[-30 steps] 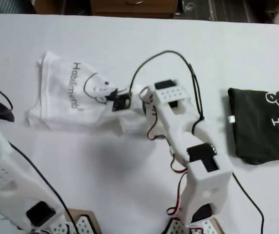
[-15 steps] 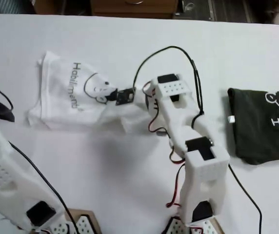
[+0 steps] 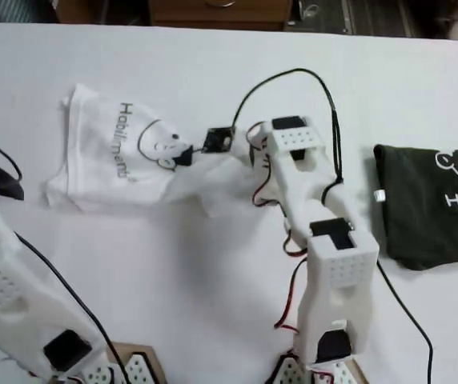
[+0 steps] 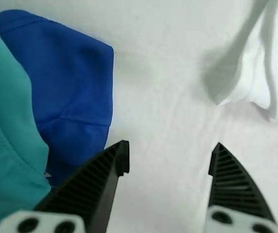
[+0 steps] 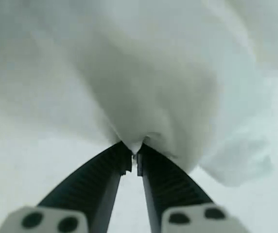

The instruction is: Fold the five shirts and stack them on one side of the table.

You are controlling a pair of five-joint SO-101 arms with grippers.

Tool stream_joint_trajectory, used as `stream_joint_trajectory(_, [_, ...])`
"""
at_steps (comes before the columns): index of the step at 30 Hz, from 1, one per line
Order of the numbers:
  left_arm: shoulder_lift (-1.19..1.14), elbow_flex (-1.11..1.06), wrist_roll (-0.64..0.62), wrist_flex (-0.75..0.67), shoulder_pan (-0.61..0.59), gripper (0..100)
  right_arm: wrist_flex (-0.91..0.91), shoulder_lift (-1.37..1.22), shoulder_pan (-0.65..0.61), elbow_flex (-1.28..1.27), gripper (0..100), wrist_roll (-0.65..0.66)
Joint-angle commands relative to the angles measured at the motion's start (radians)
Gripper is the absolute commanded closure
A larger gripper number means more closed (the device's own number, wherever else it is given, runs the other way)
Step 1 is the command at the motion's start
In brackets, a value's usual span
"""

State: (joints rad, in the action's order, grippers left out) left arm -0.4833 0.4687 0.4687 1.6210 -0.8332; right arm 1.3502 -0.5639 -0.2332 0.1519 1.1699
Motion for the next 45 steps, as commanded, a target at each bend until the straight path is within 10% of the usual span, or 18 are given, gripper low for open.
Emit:
stream_joint_trajectory(1, [0.005, 0.033, 0.002, 0.011, 0.012, 71, 0.130, 0.065, 0.035, 0.146, 97.8, -0.012])
stream_joint_trajectory(7, [0.003, 0.033, 0.002, 0.011, 0.035, 71, 0.344, 0.237, 0.030, 0.279, 97.8, -0.011])
stream_joint_trajectory(15, [0.003, 0.033, 0.000, 0.011, 0.055, 71, 0.337, 0.458, -0.088, -0.227, 97.7, -0.011])
stream_joint_trajectory(24, [0.003, 0.033, 0.000, 0.009, 0.066, 71, -0.111, 0.627, -0.211, -0.629, 97.4, -0.021])
stream_joint_trajectory(32, [0.003, 0.033, 0.000, 0.009, 0.064, 71, -0.183, 0.424, -0.180, -0.582, 70.5, -0.133])
stream_joint_trajectory(45, [0.003, 0.033, 0.002, 0.009, 0.066, 71, -0.102, 0.414, -0.110, -0.414, 70.1, -0.124])
